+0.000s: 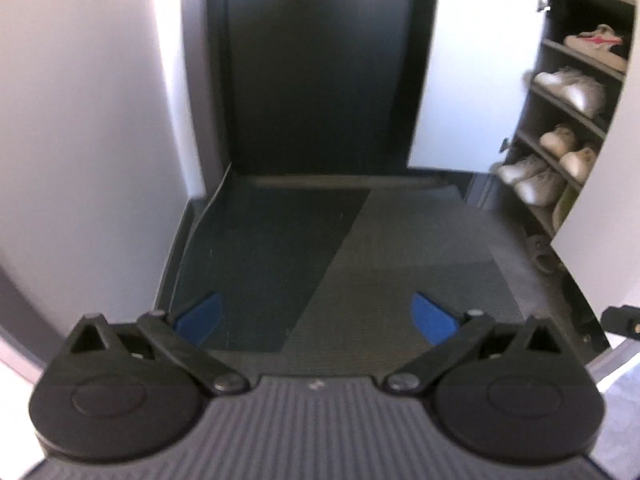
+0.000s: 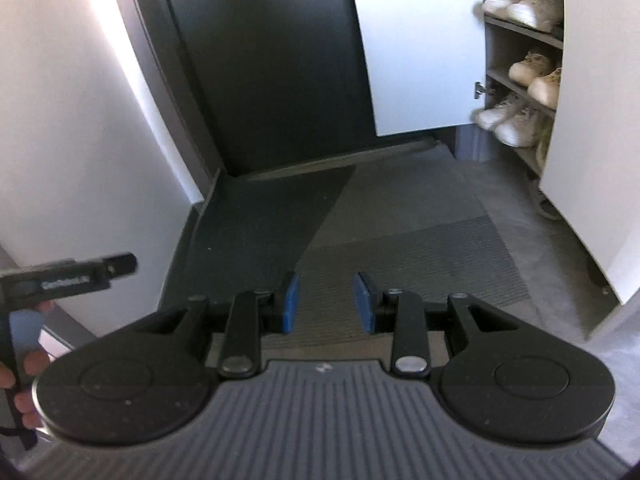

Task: Organize scattered shoes

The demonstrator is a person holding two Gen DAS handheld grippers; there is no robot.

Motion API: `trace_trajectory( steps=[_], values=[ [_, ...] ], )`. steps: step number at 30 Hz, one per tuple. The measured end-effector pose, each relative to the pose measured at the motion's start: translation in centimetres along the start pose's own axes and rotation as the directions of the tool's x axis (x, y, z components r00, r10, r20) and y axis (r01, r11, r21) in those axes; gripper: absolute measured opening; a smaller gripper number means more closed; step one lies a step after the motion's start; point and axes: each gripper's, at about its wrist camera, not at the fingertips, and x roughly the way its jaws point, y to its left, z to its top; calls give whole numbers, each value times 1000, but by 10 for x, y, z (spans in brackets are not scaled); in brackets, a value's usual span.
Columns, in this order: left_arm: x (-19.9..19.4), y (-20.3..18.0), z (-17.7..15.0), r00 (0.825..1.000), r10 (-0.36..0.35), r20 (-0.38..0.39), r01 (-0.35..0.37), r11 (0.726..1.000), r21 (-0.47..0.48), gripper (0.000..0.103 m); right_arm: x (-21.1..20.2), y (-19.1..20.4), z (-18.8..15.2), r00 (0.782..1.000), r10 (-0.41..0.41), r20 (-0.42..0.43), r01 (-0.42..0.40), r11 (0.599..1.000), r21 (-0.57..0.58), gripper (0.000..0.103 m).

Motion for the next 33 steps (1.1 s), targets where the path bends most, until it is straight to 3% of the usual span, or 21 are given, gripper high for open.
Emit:
trace_trajectory(
  steps=[4, 7, 11, 16, 19, 23, 27, 33],
  values=[
    [-27, 4, -32, 999, 20, 36, -21, 999, 46, 103, -8, 6, -32, 997, 19, 77, -22, 999, 40, 35],
    [-67, 0, -54, 998, -20, 66, 15, 997, 70, 103, -23, 14, -50, 991, 59, 122, -62, 998, 27, 35],
    [-119, -2, -81, 992, -8, 123, 4, 999, 36, 103, -75, 24, -74, 962, 174, 211, -192, 979, 71, 40],
    [-160, 10, -116, 985, 54, 165, -64, 997, 52, 103, -117, 41, -99, 964, 105, 244, -98, 994, -41, 44],
    [-182, 14, -128, 986, -2, 166, -6, 999, 46, 103, -141, 49, -121, 962, 106, 253, -92, 994, -63, 44],
    [-204, 14, -147, 982, 43, 184, -60, 995, 85, 103, -160, 49, -145, 964, 86, 250, -76, 996, -47, 44],
    [-207, 20, -158, 988, 25, 153, -33, 998, 52, 103, -175, 52, -161, 955, 57, 291, -33, 996, -86, 51],
    [-205, 22, -159, 982, 55, 179, -66, 996, 56, 103, -169, 44, -172, 966, 108, 233, -98, 994, -54, 52]
  ],
)
